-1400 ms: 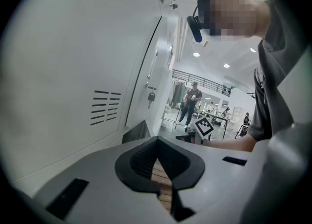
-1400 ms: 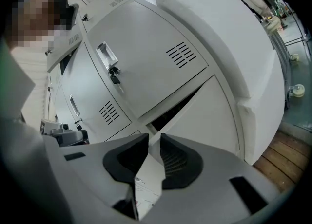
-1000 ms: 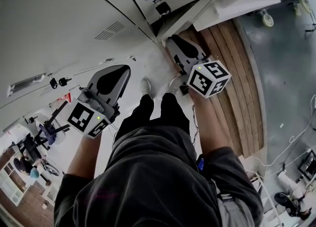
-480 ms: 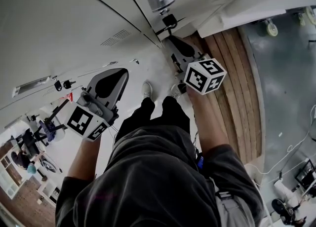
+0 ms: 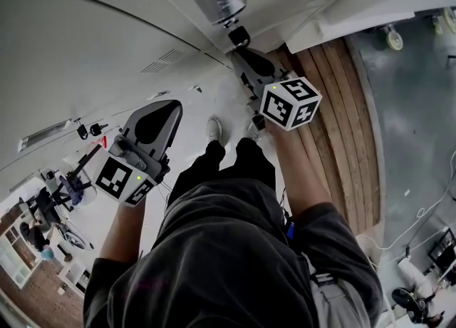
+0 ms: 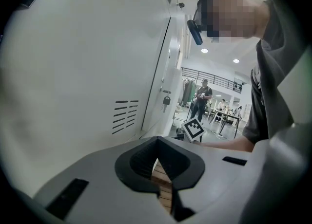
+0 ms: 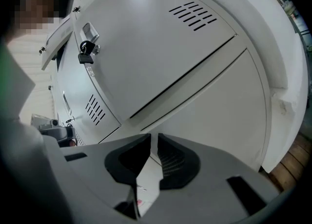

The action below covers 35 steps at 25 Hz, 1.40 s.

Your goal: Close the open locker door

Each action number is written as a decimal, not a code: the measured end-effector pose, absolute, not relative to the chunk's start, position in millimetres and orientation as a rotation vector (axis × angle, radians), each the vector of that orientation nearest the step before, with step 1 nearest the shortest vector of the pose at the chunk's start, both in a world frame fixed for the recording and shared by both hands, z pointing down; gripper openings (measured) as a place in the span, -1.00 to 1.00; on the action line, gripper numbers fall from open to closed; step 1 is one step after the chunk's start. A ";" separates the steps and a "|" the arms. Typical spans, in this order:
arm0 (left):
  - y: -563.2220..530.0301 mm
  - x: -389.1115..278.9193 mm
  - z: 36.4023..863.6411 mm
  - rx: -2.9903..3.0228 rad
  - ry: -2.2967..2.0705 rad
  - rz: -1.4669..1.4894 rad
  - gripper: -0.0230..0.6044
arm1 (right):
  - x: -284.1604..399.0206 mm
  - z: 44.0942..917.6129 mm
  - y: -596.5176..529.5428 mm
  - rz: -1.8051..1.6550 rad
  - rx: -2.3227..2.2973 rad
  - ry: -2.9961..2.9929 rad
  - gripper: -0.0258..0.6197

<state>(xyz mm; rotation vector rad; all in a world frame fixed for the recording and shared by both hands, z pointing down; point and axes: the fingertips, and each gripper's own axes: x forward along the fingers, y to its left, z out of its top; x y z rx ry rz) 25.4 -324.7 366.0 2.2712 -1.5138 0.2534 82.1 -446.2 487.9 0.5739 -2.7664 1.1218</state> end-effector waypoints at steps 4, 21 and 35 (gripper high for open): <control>-326.2 24.8 366.7 2.270 -1.516 0.255 -0.88 | 78.7 488.0 -448.8 1.126 0.571 -2.772 -0.75; -325.6 24.1 369.4 2.252 -1.524 0.258 -0.88 | 69.8 485.1 -455.2 1.119 0.569 -2.779 -0.76; -326.2 25.7 363.4 2.271 -1.526 0.243 -0.88 | 72.0 482.6 -455.0 1.086 0.565 -2.776 -0.76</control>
